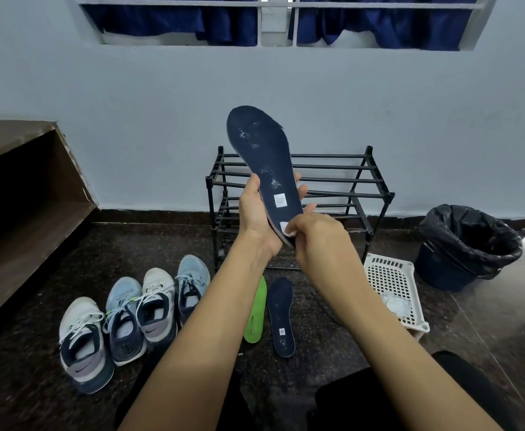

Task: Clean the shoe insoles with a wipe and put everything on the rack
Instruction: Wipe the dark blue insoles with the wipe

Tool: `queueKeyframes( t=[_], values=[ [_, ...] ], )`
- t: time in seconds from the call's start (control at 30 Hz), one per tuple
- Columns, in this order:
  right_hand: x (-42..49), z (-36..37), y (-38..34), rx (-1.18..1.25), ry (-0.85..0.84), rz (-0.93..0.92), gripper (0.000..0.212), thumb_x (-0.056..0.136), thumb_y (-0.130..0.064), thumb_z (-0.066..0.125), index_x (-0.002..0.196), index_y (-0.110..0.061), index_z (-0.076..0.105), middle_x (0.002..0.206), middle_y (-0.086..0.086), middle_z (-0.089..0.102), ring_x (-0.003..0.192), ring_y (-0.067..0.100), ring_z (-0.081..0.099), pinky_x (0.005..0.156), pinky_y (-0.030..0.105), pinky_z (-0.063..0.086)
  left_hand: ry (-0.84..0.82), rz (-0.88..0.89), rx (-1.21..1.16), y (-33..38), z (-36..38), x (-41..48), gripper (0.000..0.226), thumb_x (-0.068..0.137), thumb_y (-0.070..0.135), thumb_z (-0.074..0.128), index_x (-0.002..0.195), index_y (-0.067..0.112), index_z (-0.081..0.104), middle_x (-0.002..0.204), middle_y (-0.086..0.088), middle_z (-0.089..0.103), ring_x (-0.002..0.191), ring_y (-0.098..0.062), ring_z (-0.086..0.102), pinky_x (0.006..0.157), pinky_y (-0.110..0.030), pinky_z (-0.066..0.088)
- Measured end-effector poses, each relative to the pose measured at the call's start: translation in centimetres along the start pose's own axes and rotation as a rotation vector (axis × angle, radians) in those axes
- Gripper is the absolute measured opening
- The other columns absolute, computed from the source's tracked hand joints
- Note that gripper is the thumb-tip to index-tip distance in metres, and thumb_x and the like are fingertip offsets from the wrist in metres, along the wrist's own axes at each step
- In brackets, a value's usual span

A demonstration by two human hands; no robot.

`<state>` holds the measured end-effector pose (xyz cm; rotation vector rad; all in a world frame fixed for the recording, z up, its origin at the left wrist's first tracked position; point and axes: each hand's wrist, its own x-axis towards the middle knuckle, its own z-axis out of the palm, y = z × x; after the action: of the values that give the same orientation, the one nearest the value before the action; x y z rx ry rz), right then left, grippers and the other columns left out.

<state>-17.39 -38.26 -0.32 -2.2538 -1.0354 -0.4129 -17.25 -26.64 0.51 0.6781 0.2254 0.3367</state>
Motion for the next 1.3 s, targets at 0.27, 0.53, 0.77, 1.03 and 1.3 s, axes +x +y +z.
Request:
queueKeyframes(
  t=[0.27, 0.53, 0.77, 1.03, 1.3],
  values=[
    [0.0, -0.5, 0.0, 0.267, 0.097, 0.114, 0.016, 0.082, -0.006, 0.064, 0.092, -0.014, 0.074, 0.079, 0.002, 0.072, 0.070, 0.012, 0.065, 0.072, 0.024, 0.052, -0.020, 0.002, 0.022, -0.3, 0.2, 0.3, 0.048, 0.102, 0.046, 0.035, 0.113, 0.010, 0.063, 0.099, -0.008, 0.069, 0.075, -0.022, 0.068, 0.080, -0.049, 0.055],
    [0.4, -0.4, 0.3, 0.342, 0.176, 0.059, 0.015, 0.080, -0.003, 0.067, 0.087, -0.013, 0.075, 0.079, -0.001, 0.073, 0.076, 0.006, 0.062, 0.070, 0.013, 0.048, 0.018, -0.033, 0.174, -1.5, 0.8, -0.3, 0.053, 0.102, 0.046, 0.035, 0.092, 0.008, 0.070, 0.087, -0.008, 0.070, 0.073, -0.019, 0.068, 0.065, -0.028, 0.055],
    [0.7, -1.2, 0.1, 0.248, -0.006, 0.015, 0.019, 0.079, -0.001, 0.066, 0.090, -0.014, 0.075, 0.080, 0.000, 0.072, 0.067, 0.000, 0.054, 0.067, -0.002, 0.037, 0.028, 0.019, 0.109, 0.0, 0.2, -0.3, 0.050, 0.102, 0.046, 0.035, 0.114, 0.007, 0.065, 0.096, -0.010, 0.069, 0.075, -0.023, 0.068, 0.069, -0.032, 0.053],
    [1.0, 0.3, 0.3, 0.176, 0.098, -0.068, 0.019, 0.075, -0.003, 0.061, 0.084, -0.013, 0.075, 0.078, 0.004, 0.071, 0.070, 0.021, 0.066, 0.067, 0.019, 0.045, 0.116, -0.012, 0.145, -1.2, 0.4, -1.1, 0.061, 0.101, 0.055, 0.033, 0.095, 0.009, 0.071, 0.089, -0.004, 0.072, 0.076, -0.017, 0.068, 0.073, -0.030, 0.054],
    [1.1, -0.8, 0.9, 0.319, -0.031, 0.070, 0.019, 0.078, -0.004, 0.069, 0.087, -0.018, 0.076, 0.076, -0.004, 0.072, 0.064, 0.004, 0.061, 0.066, 0.003, 0.043, 0.110, -0.091, 0.148, -1.1, 0.6, -1.3, 0.064, 0.101, 0.055, 0.030, 0.101, 0.004, 0.069, 0.086, -0.005, 0.071, 0.071, -0.016, 0.067, 0.061, -0.026, 0.055]
  ],
)
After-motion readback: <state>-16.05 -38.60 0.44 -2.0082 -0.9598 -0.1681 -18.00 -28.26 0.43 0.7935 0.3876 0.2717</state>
